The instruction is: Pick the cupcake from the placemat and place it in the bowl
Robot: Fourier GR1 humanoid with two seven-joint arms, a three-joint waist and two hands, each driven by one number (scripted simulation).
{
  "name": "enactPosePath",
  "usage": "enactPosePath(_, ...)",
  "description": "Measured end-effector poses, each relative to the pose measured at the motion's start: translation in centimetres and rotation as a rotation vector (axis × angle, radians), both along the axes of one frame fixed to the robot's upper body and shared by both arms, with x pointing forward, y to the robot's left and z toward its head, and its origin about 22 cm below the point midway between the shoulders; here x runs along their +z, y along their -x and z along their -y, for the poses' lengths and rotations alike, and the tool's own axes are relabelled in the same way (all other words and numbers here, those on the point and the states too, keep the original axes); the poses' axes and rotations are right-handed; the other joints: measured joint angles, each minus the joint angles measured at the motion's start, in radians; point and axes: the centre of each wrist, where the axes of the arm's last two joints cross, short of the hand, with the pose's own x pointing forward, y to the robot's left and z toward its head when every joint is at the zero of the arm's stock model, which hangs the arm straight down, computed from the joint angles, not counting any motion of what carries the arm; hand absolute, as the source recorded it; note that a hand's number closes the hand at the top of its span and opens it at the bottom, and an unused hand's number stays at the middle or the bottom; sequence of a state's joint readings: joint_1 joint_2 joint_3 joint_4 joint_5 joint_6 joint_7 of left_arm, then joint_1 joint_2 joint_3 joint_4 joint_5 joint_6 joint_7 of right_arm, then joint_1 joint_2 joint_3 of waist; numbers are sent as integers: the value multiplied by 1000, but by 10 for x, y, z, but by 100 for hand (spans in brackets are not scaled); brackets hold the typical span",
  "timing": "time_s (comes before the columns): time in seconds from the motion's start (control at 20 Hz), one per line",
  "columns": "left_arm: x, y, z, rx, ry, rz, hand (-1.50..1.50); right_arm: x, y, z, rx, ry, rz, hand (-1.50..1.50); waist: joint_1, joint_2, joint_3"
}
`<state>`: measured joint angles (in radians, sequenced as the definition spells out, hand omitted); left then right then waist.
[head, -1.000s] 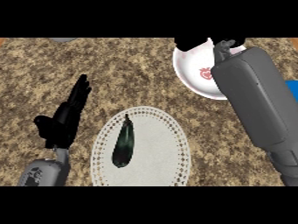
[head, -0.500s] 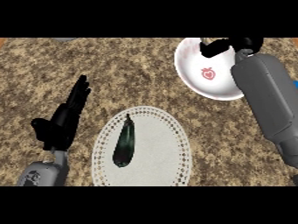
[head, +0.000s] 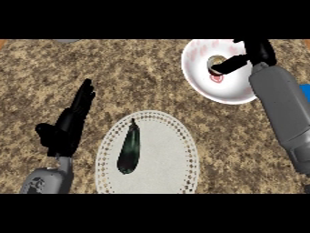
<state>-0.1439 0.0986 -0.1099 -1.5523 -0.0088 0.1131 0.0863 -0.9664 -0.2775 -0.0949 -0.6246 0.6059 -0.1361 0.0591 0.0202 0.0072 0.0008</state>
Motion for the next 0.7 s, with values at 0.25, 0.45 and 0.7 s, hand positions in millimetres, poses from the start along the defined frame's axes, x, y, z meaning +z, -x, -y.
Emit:
enactPosePath(0.25,-6,3,-5,1,1,1,0,3,-1,5,30,-141,123,-150,-4,-2,0)
enactPosePath(0.45,-2,2,-5,8,-3,-3,0,14,0,12,8,-230,221,-150,-10,-5,0)
enactPosePath(0.7,-5,2,-10,20,-1,-4,0,27,4,31,-22,-352,231,-150,-19,-8,-1)
